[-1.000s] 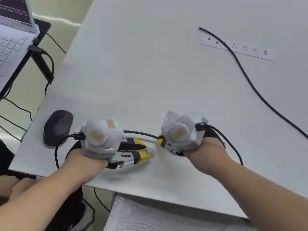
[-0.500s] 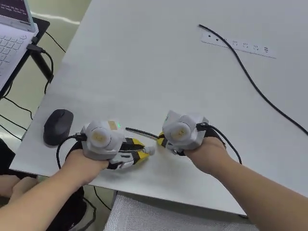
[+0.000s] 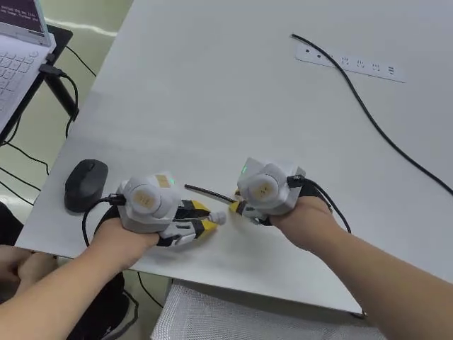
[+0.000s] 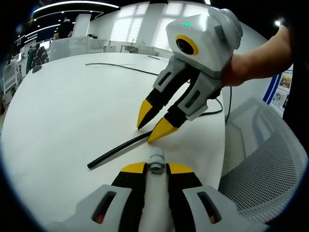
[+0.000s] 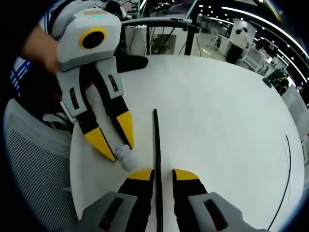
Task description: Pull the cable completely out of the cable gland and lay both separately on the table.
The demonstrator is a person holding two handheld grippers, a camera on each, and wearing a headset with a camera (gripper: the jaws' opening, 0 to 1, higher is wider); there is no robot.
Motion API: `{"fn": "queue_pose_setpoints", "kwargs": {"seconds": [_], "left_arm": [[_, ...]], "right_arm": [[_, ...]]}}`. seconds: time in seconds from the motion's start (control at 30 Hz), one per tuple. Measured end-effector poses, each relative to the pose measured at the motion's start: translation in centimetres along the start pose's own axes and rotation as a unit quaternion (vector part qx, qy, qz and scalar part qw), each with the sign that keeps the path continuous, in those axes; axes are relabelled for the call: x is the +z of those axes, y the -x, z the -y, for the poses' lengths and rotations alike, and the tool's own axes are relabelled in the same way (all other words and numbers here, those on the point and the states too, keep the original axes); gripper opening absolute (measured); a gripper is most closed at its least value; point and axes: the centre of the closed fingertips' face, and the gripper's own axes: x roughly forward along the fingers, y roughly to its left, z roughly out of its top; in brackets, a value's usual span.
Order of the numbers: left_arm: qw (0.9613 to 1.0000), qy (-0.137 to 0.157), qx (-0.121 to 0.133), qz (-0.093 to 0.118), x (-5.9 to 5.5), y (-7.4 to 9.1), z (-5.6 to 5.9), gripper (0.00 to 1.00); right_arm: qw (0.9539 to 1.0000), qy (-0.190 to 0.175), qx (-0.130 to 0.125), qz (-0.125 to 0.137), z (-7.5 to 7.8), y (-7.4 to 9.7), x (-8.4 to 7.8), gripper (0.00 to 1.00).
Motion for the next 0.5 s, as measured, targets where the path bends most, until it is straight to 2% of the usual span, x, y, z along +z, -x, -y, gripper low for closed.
{"fn": "queue_pose_setpoints", "kwargs": {"seconds": [0.23,0.37,0.43,0.5], "left_arm": [[1.0000,-0.001,0.005,-0.001,0.0,0.2,0.0,0.20],[0.9998,0.003,0.017,0.007,0.5,0.7,-0.2,0.25],[0.9996,0.013,0.023,0.011,0.8,1.0,-0.3,0.26],[0.9993,0.017,0.027,0.021,1.3,1.4,-0.2,0.28]], "right_arm": [[0.9998,-0.007,-0.007,0.017,0.2,1.0,0.7,0.14],[0.9993,-0.014,-0.015,0.030,0.6,2.2,0.9,0.17],[0.9983,-0.030,-0.013,0.047,0.7,3.0,1.1,0.21],[0.9977,-0.037,-0.017,0.053,1.0,3.9,0.9,0.24]]}}
